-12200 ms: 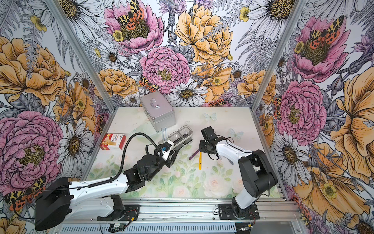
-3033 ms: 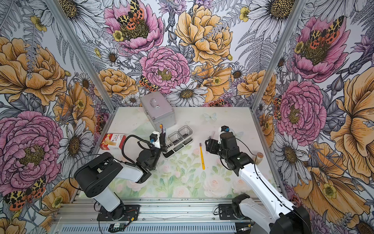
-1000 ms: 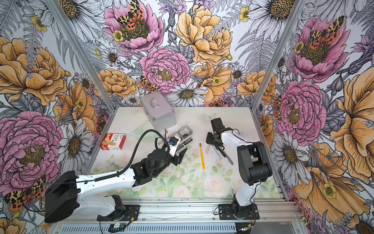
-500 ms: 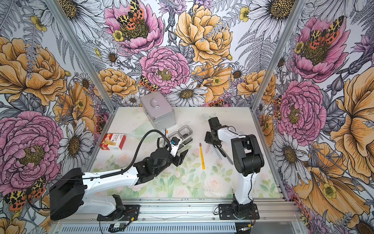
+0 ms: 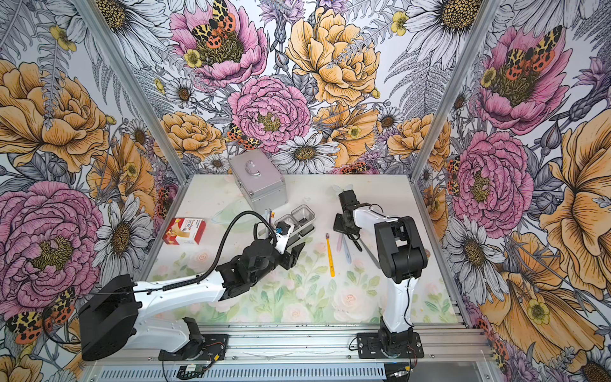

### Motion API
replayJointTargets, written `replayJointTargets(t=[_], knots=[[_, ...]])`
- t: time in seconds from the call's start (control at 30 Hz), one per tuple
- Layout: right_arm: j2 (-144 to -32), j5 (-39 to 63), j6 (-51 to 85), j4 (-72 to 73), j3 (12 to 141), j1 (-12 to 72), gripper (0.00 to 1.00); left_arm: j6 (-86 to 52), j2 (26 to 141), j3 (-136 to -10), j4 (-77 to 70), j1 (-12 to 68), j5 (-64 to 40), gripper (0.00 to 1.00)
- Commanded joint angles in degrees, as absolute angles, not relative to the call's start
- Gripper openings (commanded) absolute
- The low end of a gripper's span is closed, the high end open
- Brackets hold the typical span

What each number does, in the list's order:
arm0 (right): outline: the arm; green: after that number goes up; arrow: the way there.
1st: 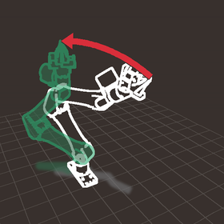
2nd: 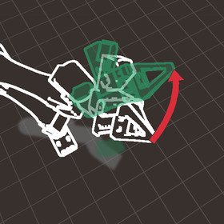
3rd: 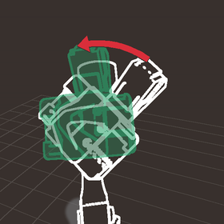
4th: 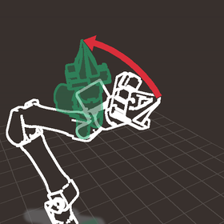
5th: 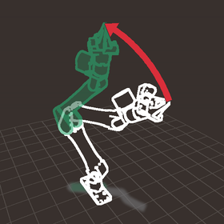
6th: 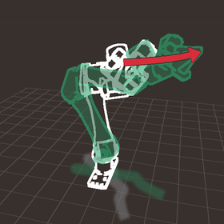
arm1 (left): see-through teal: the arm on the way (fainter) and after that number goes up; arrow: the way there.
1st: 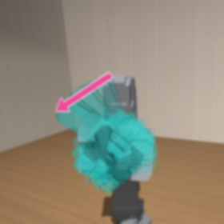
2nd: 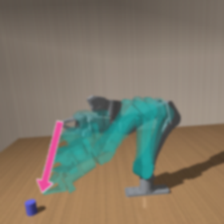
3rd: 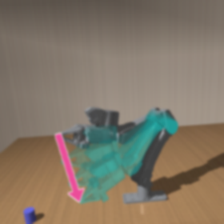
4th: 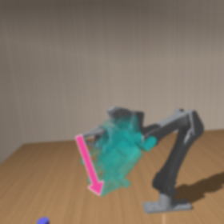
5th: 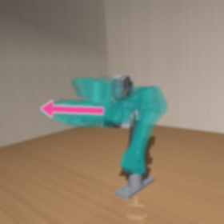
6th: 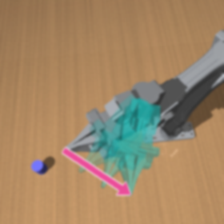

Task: Place the toothbrush into the toothbrush holder
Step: Pick up the toothbrush from the center of the board.

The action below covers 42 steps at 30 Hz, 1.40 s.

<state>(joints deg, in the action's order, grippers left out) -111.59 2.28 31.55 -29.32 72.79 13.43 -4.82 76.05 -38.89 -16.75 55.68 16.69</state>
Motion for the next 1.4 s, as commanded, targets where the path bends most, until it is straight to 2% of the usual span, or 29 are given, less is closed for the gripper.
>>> replayJointTargets(t=[0.0,0.1,0.3,0.5,0.73,1.37], knots=[[-107.2,-0.9,29.0,-28.9,70.6,13.8,0.00,-6.2,73.2,-39.7,-17.1,55.2,14.5,0.67],[-102.6,0.1,26.3,-27.1,68.4,14.6,0.00,-7.8,72.6,-42.4,-13.4,54.1,12.8,0.70],[-92.1,0.9,20.2,-23.6,61.8,17.7,0.00,-15.1,76.9,-54.6,2.3,49.6,3.4,0.71],[-80.4,7.6,13.9,-19.3,54.4,20.6,0.00,-17.2,83.4,-63.9,9.0,46.2,-4.8,0.71],[-71.6,13.2,12.4,-18.8,53.0,23.3,0.00,-20.1,88.2,-69.0,11.8,43.5,-9.2,0.71],[-69.3,12.7,13.0,-19.3,53.5,27.1,0.00,-22.3,92.1,-72.4,7.8,43.7,-13.6,0.74]])
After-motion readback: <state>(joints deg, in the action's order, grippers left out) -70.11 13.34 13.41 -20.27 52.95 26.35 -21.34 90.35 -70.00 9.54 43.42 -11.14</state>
